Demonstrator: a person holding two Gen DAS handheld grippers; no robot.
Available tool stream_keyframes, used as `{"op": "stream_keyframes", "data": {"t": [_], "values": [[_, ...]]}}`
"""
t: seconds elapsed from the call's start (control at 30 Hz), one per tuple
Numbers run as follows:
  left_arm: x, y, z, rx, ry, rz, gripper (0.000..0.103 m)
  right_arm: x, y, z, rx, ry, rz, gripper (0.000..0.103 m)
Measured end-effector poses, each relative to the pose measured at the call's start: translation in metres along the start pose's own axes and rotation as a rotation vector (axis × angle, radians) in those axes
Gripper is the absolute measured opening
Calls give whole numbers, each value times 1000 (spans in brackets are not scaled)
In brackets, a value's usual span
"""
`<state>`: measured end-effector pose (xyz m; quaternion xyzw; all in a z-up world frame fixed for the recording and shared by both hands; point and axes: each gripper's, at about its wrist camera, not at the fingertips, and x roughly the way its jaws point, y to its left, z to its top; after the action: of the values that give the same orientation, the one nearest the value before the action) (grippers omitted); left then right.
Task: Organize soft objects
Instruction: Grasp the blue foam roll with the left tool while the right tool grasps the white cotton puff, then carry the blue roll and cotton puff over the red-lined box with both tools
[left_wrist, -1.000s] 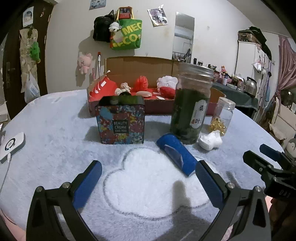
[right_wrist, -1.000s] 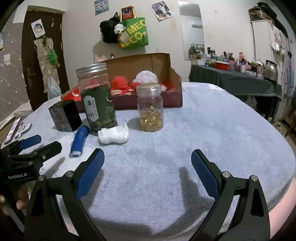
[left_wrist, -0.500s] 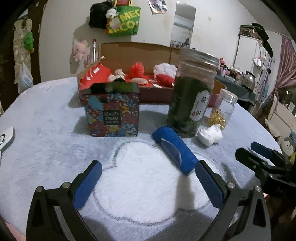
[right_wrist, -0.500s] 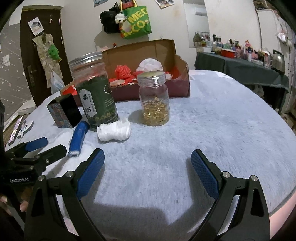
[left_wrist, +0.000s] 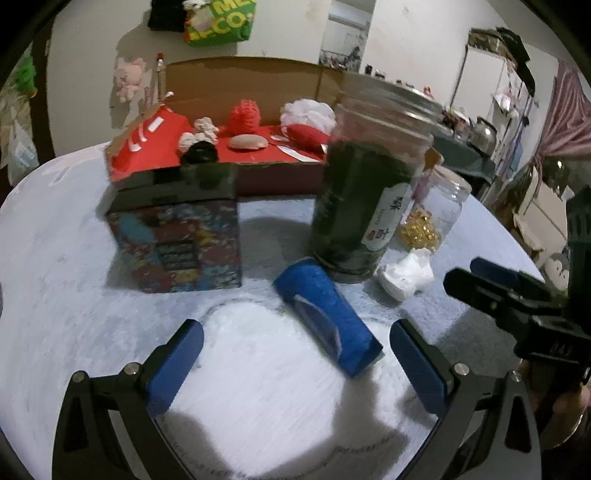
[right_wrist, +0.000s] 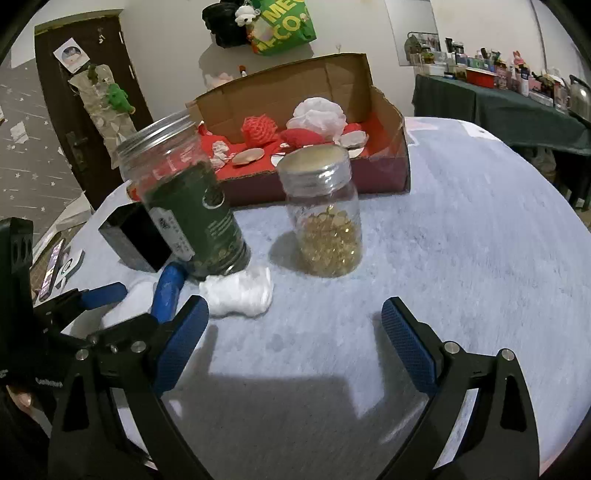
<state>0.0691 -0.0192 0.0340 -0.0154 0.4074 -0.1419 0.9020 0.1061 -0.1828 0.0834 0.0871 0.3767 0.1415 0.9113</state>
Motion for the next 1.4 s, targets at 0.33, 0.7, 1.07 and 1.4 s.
{"op": "stream_keyframes", "data": {"t": [0.33, 0.7, 1.07, 1.4], "values": [[3, 4, 0, 53, 40, 73, 103, 6, -1, 3, -1, 26, -3, 96], [-10, 22, 1, 53, 43, 35, 87, 11, 24, 5, -101, 37, 47, 96], [5, 11, 13, 91, 49, 2, 48, 33, 33, 10, -153, 108, 75, 56], [-14, 0, 13, 122, 4, -82, 22, 3, 52, 2, -240, 12, 114, 25]]}}
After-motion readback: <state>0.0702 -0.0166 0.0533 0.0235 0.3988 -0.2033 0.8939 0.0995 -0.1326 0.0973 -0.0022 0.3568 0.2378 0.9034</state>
